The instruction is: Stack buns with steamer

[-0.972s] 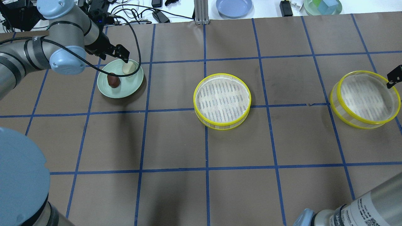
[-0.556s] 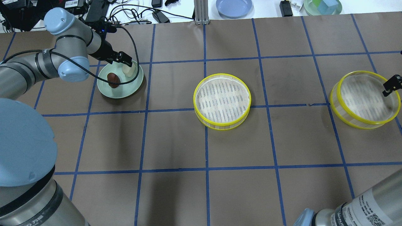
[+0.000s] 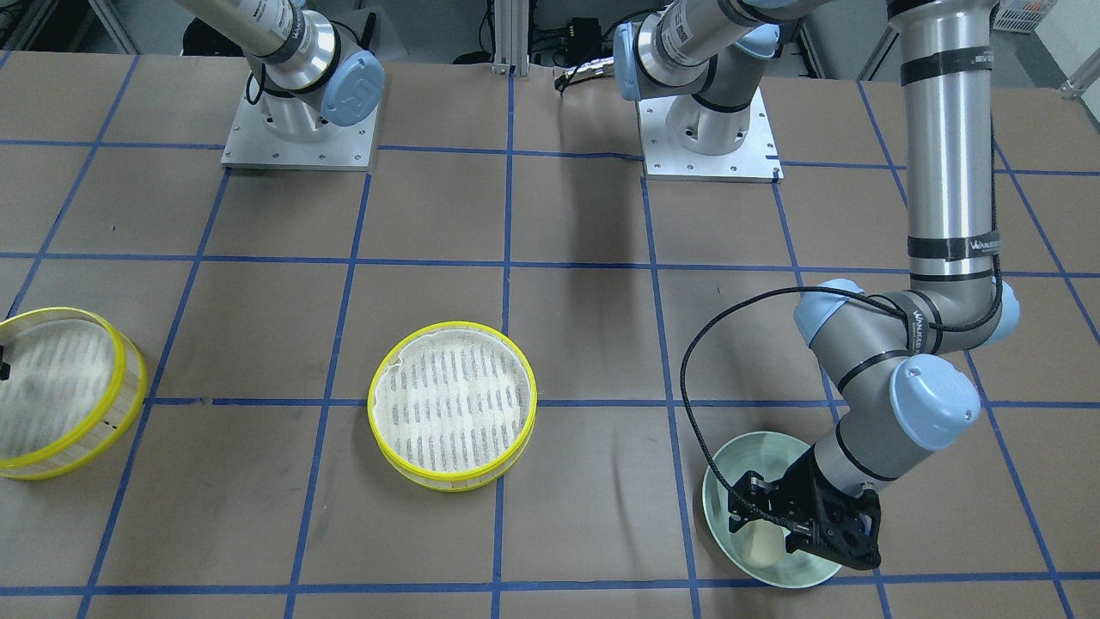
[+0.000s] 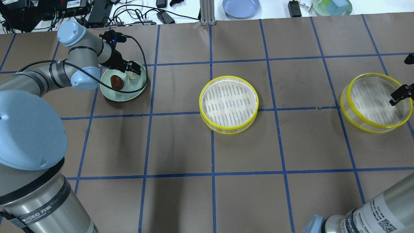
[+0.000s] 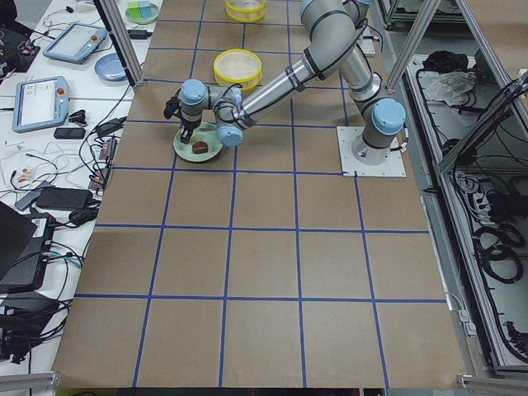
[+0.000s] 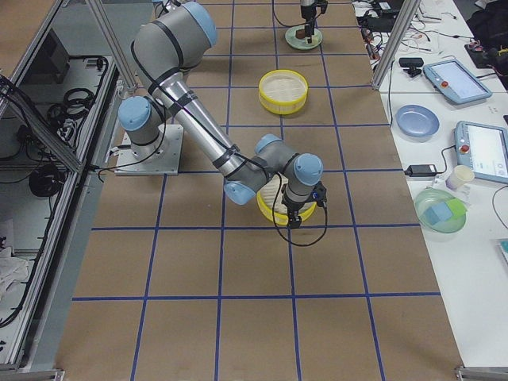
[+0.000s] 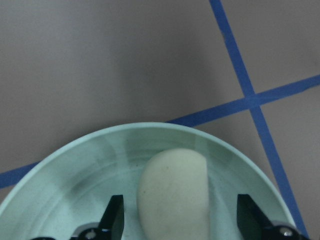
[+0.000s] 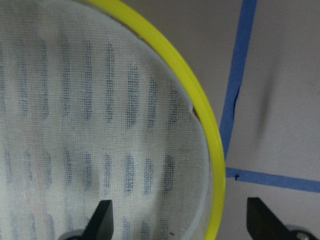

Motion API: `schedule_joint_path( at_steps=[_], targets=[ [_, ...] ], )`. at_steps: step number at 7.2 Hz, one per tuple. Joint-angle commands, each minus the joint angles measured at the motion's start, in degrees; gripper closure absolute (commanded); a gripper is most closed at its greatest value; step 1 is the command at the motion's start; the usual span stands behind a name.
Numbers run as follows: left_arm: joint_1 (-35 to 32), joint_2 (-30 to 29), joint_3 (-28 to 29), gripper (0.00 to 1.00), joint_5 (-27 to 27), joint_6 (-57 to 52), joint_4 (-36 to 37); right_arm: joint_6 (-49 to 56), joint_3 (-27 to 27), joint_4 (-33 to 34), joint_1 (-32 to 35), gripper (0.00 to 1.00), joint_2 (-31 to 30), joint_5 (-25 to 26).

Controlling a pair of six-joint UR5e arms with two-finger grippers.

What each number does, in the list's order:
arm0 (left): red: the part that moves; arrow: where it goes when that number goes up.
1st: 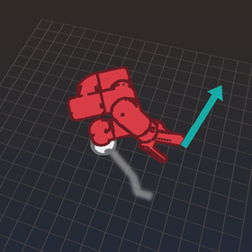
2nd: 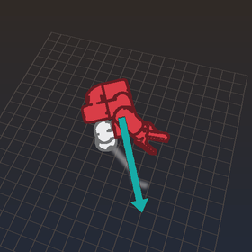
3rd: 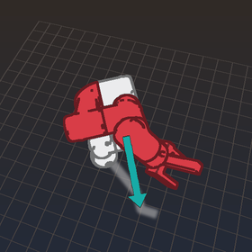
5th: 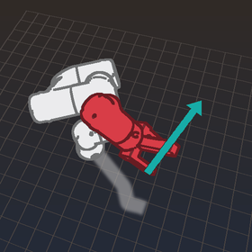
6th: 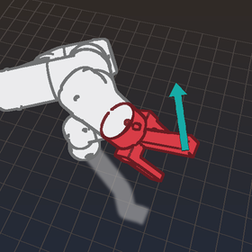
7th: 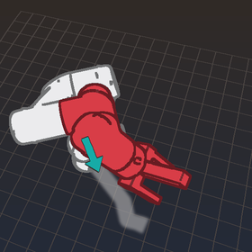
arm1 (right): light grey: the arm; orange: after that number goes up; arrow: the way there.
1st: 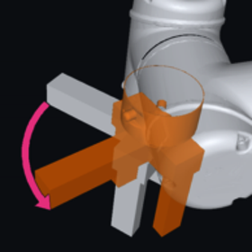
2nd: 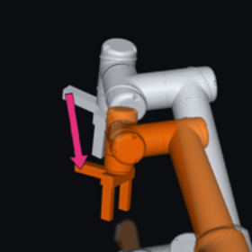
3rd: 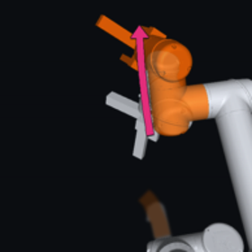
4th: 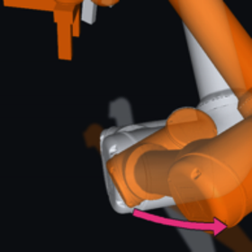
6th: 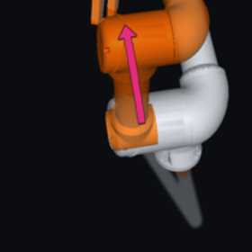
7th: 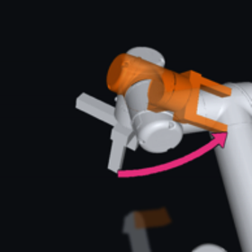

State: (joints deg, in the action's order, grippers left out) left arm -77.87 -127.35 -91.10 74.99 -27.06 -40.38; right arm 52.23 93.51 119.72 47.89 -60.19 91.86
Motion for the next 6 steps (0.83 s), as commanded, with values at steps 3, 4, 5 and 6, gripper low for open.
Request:
schedule_joint_path(
  at_steps=[3, 4, 5, 6],
  targets=[
    [-0.17, 2.35, 0.91, 1.00, 0.15, 2.78, 0.30, 0.94, -0.17, 1.03, -0.26, 0.30, 0.26, -0.02],
    [-0.96, 4.80, 0.92, 1.00, -0.02, 10.46, 0.65, 0.42, -0.26, 1.48, -0.52, 0.30, 0.25, 0.07],
    [-2.53, 7.52, 0.83, 1.00, -0.28, 16.02, 0.40, 0.06, -0.17, 1.39, -2.35, 0.31, 0.16, -0.19],
    [-6.12, 9.99, 0.74, 1.00, 0.76, 21.82, 0.31, -0.03, -0.17, 1.39, -3.76, 0.36, 0.25, -0.19]
  ],
)
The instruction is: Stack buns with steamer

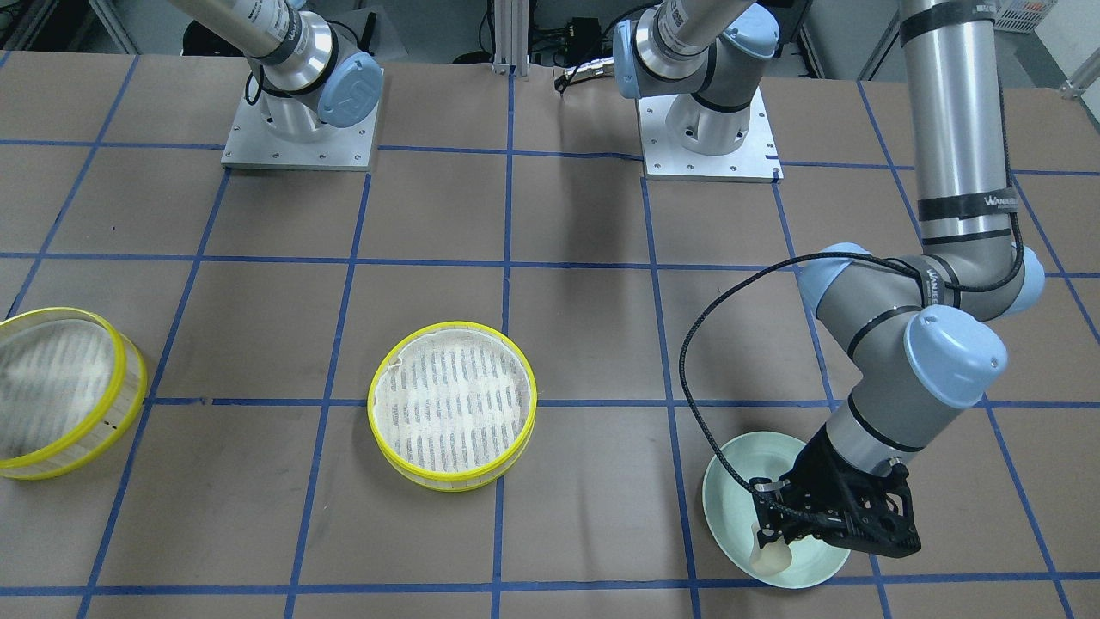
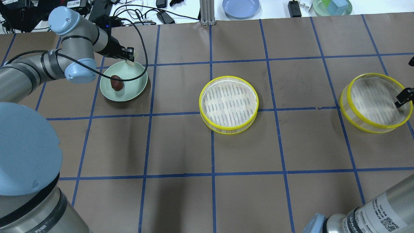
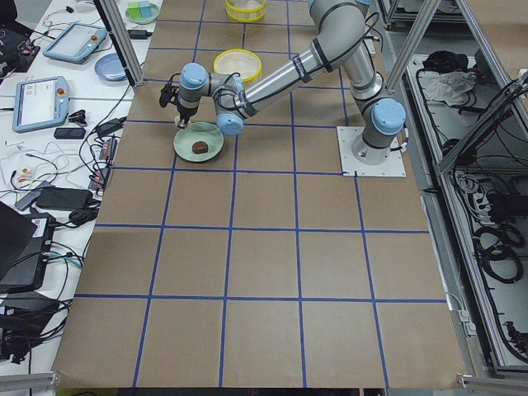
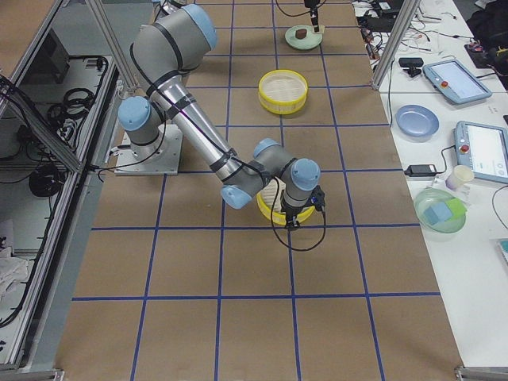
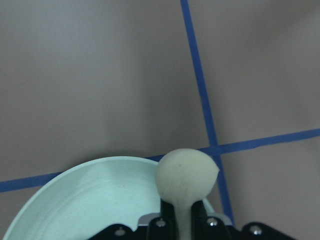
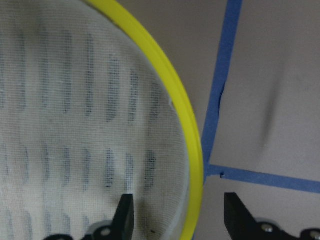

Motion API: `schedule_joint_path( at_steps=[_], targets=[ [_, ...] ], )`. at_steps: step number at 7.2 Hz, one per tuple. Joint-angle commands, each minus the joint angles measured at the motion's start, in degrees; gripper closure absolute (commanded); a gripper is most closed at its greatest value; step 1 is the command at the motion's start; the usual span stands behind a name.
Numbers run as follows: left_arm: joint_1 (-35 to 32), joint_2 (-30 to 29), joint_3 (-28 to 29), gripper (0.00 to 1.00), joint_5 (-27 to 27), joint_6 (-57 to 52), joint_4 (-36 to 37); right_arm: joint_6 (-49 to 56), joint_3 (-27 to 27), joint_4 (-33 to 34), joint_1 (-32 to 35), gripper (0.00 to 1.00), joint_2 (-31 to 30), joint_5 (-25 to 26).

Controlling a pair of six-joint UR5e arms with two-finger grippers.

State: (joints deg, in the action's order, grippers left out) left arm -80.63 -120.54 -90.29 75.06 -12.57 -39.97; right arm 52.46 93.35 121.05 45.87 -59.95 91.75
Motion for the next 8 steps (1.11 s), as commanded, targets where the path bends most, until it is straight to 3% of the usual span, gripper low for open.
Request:
schedule_joint_path(
  at_steps=[1, 2, 3, 4, 5, 8],
  targets=[
    [-7.83, 5.38, 0.03, 1.00, 2.53, 16.69, -0.37, -0.95, 0.17, -0.55, -1.84, 0.45, 0.01, 0.01],
    [-11.79, 7.06, -0.32, 1.00, 3.85, 24.36, -0.81, -1.83, 0.17, -0.73, -1.75, 0.49, -0.08, -0.25],
    [-14.61, 7.42, -0.93, 1.00, 3.78, 29.48, -0.99, -1.84, 0.17, -0.73, -1.84, 0.50, -0.08, -5.74],
    [-17.42, 7.08, -1.11, 1.00, 3.34, 33.88, -1.07, -1.67, 0.17, -0.64, -1.84, 0.55, 0.01, -7.27],
    [-19.54, 6.64, -1.55, 1.00, 2.64, 36.10, -1.16, -1.58, 0.08, -0.21, -1.84, 0.69, -0.08, -7.63],
    [-23.85, 5.40, -5.41, 1.00, 1.05, 39.99, -1.16, -1.49, -0.09, -0.11, -1.84, 0.89, 0.10, -7.11]
  ],
)
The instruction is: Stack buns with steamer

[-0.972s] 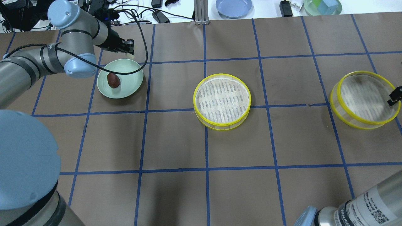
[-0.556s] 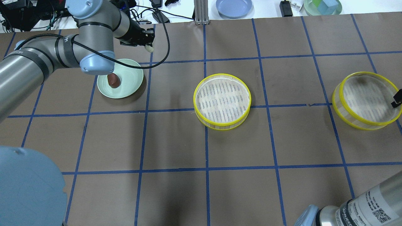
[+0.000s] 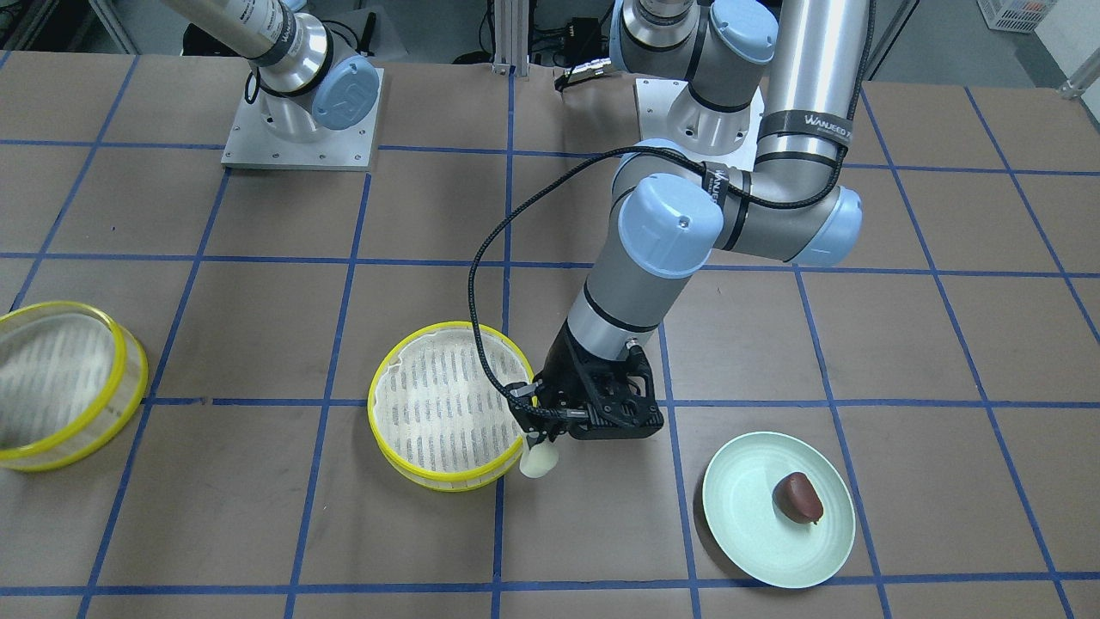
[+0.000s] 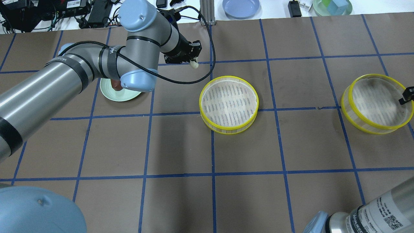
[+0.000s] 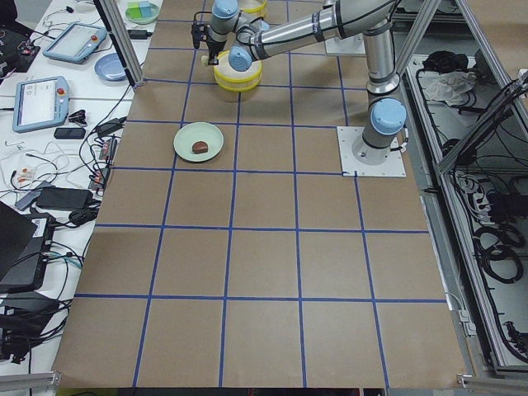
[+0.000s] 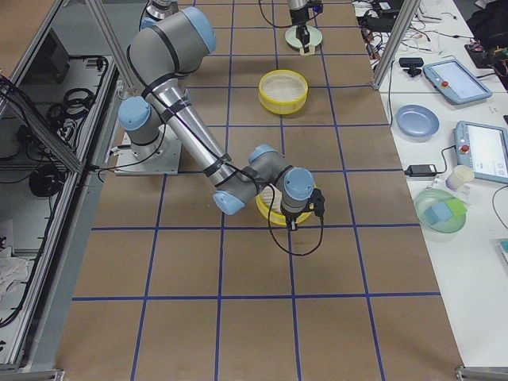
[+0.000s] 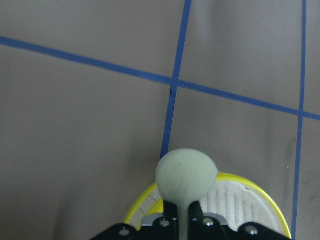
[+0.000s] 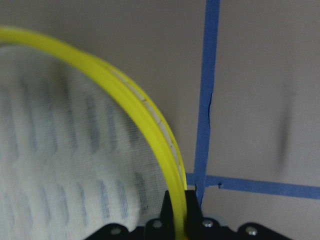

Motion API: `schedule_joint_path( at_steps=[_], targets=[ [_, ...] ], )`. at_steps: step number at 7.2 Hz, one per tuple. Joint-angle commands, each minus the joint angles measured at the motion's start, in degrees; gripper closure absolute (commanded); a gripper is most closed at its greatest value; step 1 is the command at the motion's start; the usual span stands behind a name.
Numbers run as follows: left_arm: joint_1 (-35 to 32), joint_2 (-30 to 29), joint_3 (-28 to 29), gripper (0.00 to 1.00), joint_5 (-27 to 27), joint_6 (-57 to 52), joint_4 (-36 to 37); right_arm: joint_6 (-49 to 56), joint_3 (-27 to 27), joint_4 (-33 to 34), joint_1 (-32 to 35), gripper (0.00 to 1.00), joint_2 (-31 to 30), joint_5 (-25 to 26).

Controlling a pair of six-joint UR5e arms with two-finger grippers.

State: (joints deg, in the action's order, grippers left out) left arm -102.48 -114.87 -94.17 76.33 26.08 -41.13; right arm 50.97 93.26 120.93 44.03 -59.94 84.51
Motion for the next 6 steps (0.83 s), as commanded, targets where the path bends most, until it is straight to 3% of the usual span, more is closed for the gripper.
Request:
schedule_joint_path(
  at_steps=[1, 2, 3, 4, 6],
  targets=[
    [-2.63, -0.18, -3.37, 1.00, -0.39, 1.86, -0.27, -0.08, 0.00, 0.01, 0.00, 1.00, 0.09, 0.13],
    [-3.16, -0.35, -4.35, 1.00, -0.39, 2.22, -0.79, -0.86, -0.18, -0.08, 0.00, 1.00, -0.26, 0.47],
    [-3.60, -0.61, -4.79, 0.68, -0.39, 2.13, -1.40, -2.09, -0.44, -0.17, 0.00, 1.00, -0.87, 0.65],
    [-3.69, -0.88, -4.80, 0.01, -0.39, 2.31, -2.37, -3.06, -0.44, -0.17, 0.43, 1.00, -3.58, 0.92],
    [-4.04, -0.79, -4.19, 0.00, -0.39, 2.66, -4.47, -6.84, -0.18, -1.22, 1.40, 1.00, -4.66, 1.00]
  ],
)
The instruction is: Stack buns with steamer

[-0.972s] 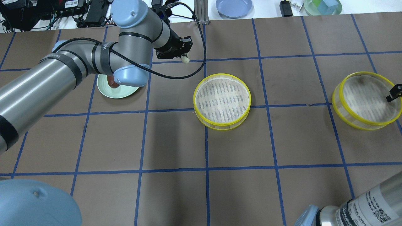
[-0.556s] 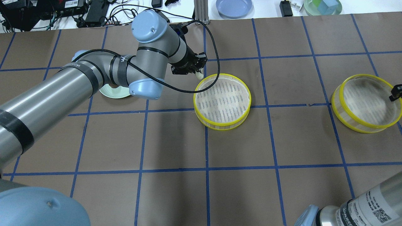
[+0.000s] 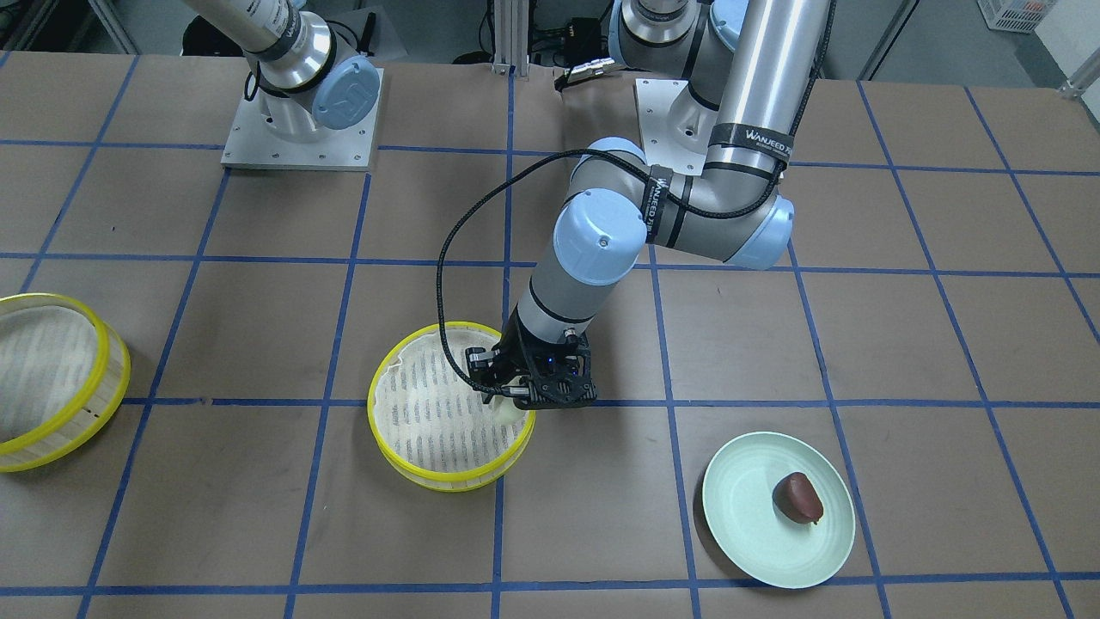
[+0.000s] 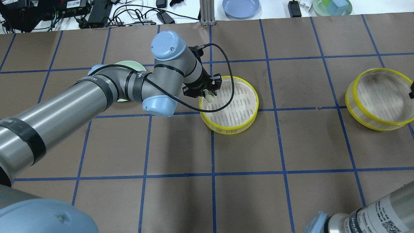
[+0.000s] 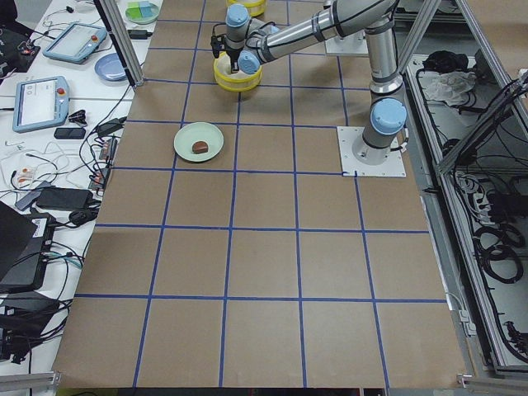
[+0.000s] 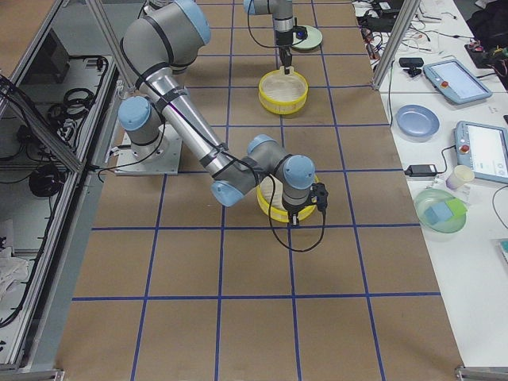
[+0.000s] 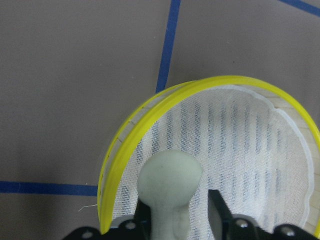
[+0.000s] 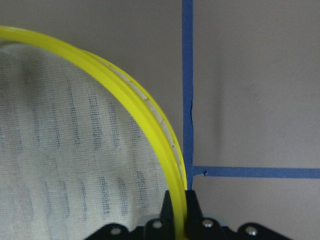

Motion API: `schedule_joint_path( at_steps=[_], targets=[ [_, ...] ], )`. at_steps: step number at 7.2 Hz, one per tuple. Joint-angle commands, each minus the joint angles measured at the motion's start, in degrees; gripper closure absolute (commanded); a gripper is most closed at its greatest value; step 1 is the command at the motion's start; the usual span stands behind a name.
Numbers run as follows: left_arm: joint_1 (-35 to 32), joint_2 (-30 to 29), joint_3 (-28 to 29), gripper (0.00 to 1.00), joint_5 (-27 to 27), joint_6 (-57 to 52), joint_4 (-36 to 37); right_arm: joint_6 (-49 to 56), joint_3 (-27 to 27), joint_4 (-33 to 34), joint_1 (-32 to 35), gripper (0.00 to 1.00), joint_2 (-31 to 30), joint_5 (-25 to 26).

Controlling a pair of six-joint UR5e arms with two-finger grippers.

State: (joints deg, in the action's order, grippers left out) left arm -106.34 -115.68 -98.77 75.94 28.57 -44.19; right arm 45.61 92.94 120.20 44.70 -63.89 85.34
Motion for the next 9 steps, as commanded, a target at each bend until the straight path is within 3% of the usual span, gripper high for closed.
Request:
schedule_joint_path(
  at_steps=[1, 4, 5, 7, 9],
  targets=[
    [-0.36, 0.27, 0.68, 0.00, 0.00, 0.17, -3.42, -2.10, 0.14, -0.41, 3.00, 1.00, -1.23, 4.01],
    [-1.33, 1.41, 0.94, 0.00, 0.17, 1.67, -3.97, -7.80, 0.40, -2.42, 7.33, 1.00, -4.04, 5.02],
    [-0.02, 2.29, 2.77, 0.00, 1.39, -1.03, -7.89, -9.90, 0.58, -2.77, 9.77, 1.00, -5.26, 5.36],
    [5.93, 4.13, 8.22, 0.00, 13.83, -19.08, -18.61, -18.76, 0.93, -6.28, 15.65, 1.00, -7.29, 5.37],
    [15.67, 5.37, 8.24, 0.00, 14.68, -31.23, -18.56, -27.26, 2.94, -8.14, 22.06, 1.00, -11.05, 4.75]
  ],
)
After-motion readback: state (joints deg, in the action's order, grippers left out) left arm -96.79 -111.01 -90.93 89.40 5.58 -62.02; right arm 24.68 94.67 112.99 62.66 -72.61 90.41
